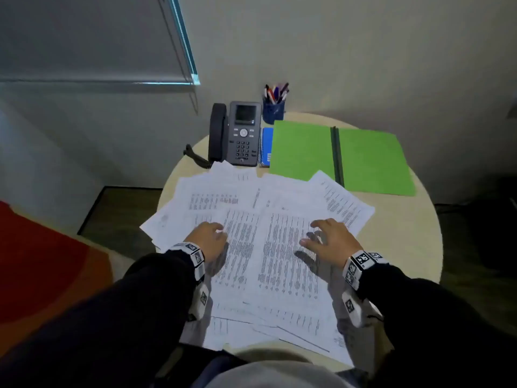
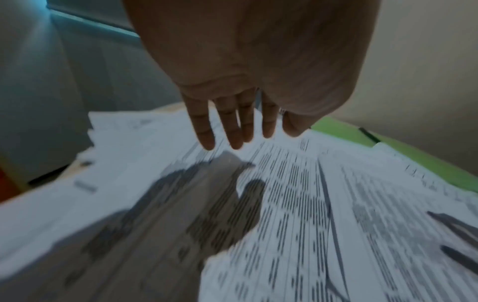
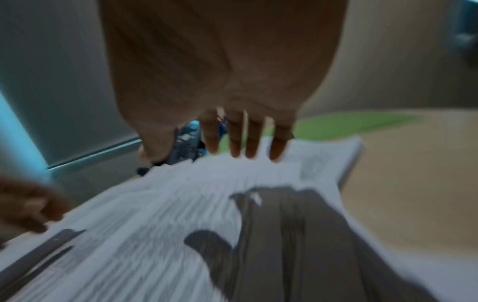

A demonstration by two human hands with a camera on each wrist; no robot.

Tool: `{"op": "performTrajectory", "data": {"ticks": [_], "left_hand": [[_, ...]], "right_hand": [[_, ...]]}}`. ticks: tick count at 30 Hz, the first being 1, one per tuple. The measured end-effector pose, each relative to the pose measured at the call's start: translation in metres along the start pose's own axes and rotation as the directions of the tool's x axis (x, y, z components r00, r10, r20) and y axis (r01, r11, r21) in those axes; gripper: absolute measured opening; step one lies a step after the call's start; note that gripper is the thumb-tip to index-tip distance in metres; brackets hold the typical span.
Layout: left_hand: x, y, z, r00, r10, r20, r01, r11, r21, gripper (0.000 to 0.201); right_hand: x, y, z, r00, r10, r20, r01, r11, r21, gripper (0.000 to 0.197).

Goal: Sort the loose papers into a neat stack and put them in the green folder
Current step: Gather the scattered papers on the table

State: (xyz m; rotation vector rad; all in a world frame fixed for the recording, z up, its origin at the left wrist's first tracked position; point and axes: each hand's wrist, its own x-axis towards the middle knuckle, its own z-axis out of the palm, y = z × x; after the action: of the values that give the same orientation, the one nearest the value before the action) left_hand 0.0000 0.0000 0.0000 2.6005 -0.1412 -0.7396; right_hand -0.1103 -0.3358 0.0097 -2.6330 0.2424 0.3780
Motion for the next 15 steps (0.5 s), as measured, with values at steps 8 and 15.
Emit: {"op": "performTrajectory", "data": {"ticks": [8, 15], "left_hand": [[-0.004, -0.021, 0.047, 0.941, -0.314, -0.123, 0.279, 0.930, -0.241, 0.062], [-0.016, -0.017, 0.040, 0.951, -0.303, -0.058, 0.241, 0.847, -0.474, 0.024]], "right_hand": [[-0.020, 0.009, 0.056, 0.908, 0.420, 0.002, -0.420, 0.907, 0.033, 0.087], [-0.012, 0.004, 0.061, 0.825, 0.564, -0.038, -0.531, 0.797, 0.288, 0.087]]}}
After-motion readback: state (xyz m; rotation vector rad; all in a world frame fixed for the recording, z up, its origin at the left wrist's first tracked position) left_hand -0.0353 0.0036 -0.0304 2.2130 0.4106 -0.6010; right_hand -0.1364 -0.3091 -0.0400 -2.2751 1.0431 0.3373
